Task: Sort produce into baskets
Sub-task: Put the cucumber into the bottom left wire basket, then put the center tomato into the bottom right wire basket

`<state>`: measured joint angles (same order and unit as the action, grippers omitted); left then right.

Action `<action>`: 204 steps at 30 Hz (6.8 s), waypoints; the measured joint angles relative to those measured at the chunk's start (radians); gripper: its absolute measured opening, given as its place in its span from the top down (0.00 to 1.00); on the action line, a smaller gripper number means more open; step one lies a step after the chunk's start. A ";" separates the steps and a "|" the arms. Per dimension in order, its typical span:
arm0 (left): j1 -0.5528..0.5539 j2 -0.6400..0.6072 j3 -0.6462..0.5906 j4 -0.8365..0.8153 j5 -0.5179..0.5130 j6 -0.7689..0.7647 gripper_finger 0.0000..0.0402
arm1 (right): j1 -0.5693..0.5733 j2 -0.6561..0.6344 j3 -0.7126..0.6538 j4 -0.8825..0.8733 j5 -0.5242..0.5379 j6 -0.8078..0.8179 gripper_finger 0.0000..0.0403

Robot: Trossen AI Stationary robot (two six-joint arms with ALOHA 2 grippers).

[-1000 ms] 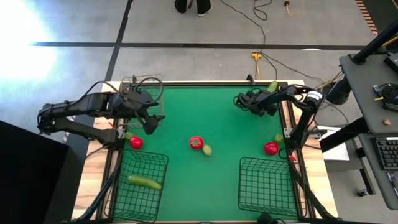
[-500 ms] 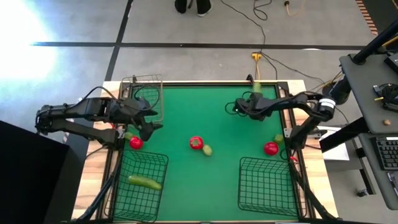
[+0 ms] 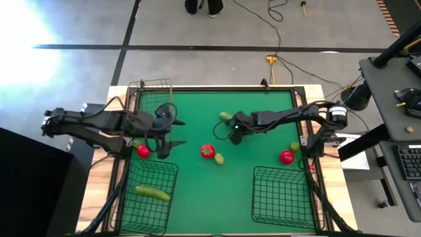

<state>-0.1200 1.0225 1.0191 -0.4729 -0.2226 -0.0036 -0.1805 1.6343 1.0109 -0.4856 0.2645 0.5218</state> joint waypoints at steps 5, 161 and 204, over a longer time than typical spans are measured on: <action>-0.004 0.048 0.000 0.040 0.031 0.022 0.22 | 0.034 0.071 0.110 0.006 -0.009 -0.289 0.66; -0.920 0.497 0.029 -0.484 0.213 -1.431 0.30 | 0.489 0.128 0.741 -0.408 0.245 -0.041 0.10; -0.919 0.028 0.254 -1.096 -0.939 -1.557 0.24 | 0.265 0.427 0.767 -0.193 -0.099 -0.130 0.25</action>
<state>-1.0386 1.0506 1.2727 -1.5687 -1.1616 -1.5603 0.0842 2.0611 1.7777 -0.6790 0.1654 0.3916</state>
